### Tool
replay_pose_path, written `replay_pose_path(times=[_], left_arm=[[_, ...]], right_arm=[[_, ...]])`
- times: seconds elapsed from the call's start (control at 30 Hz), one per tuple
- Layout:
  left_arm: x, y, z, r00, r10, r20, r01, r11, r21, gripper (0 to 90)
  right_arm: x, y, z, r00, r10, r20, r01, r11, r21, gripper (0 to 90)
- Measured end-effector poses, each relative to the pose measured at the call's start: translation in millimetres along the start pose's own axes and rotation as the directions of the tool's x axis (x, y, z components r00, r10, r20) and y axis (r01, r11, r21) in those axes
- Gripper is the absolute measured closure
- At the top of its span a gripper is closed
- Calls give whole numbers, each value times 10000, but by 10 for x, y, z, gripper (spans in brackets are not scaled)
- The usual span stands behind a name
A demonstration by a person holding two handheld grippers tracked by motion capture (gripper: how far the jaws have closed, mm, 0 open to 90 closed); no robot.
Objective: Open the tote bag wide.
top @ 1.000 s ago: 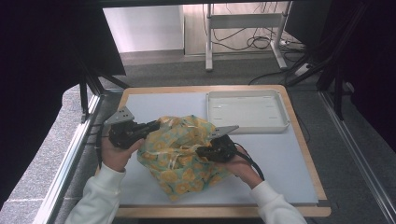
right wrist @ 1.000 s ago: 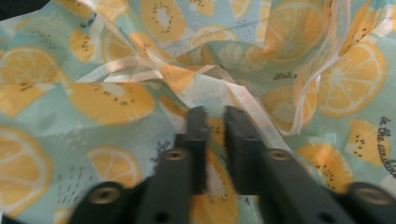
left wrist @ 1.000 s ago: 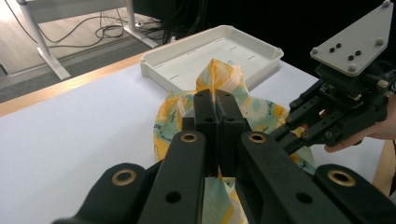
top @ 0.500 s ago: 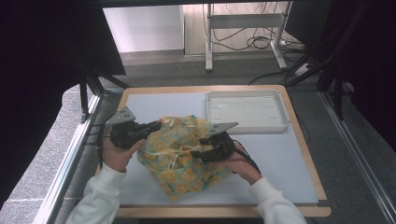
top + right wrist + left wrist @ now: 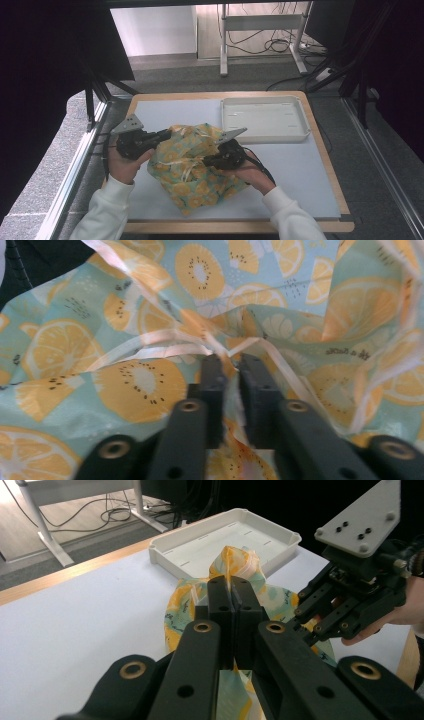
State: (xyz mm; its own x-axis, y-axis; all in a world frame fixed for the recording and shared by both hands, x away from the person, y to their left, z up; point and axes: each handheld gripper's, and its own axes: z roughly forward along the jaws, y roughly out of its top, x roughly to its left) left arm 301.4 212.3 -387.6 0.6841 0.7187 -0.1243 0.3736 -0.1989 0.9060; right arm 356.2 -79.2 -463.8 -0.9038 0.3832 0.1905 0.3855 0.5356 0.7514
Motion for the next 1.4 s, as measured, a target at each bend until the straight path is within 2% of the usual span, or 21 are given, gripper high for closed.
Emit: replay_pose_path(times=[0.1, 0.23, 0.47, 0.63, 0.83, 0.97, 1.07, 1.17, 1.23, 1.4], left_arm=[[2, 0, -13, 10000, -7, -53, 7, 10000, -61, 900], [21, -4, -32, 9999, -53, -148, 52, 9999, -121, 900], [62, -30, -60, 9993, -189, -312, 183, 9997, -173, 900], [82, -53, -87, 9988, -243, -428, 236, 9996, -179, 900], [89, -92, -122, 9986, -295, -436, 286, 9994, -207, 900], [57, -118, -179, 9991, -294, -289, 288, 9993, -217, 900], [37, -161, -246, 9992, -305, -243, 300, 9994, -200, 900], [39, -230, -295, 9990, -427, -147, 425, 9990, -116, 900], [43, -299, -307, 9986, -519, -113, 520, 9986, 17, 900], [37, -447, -328, 9981, -609, -75, 611, 9976, 330, 900]], right_arm=[[19, 5, -80, 9999, -86, 114, 89, 9995, -290, 869], [62, -1, -250, 9983, -318, 482, 356, 9962, -799, 875], [144, -119, -626, 9936, -447, 1034, 611, 9850, -1611, 876], [192, -211, -846, 9919, -344, 1222, 593, 9767, -2060, 876], [304, -295, -1011, 9916, -446, 1211, 735, 9665, -2458, 876], [448, -321, -1054, 9915, -651, 1125, 922, 9623, -2559, 875], [563, -359, -1037, 9934, -771, 846, 965, 9615, -2573, 875], [703, -459, -941, 9946, -936, 445, 1014, 9679, -2300, 875], [732, -485, -913, 9950, -936, 347, 990, 9704, -2202, 875], [864, -618, -734, 9958, -871, -281, 807, 9806, -1785, 875]])
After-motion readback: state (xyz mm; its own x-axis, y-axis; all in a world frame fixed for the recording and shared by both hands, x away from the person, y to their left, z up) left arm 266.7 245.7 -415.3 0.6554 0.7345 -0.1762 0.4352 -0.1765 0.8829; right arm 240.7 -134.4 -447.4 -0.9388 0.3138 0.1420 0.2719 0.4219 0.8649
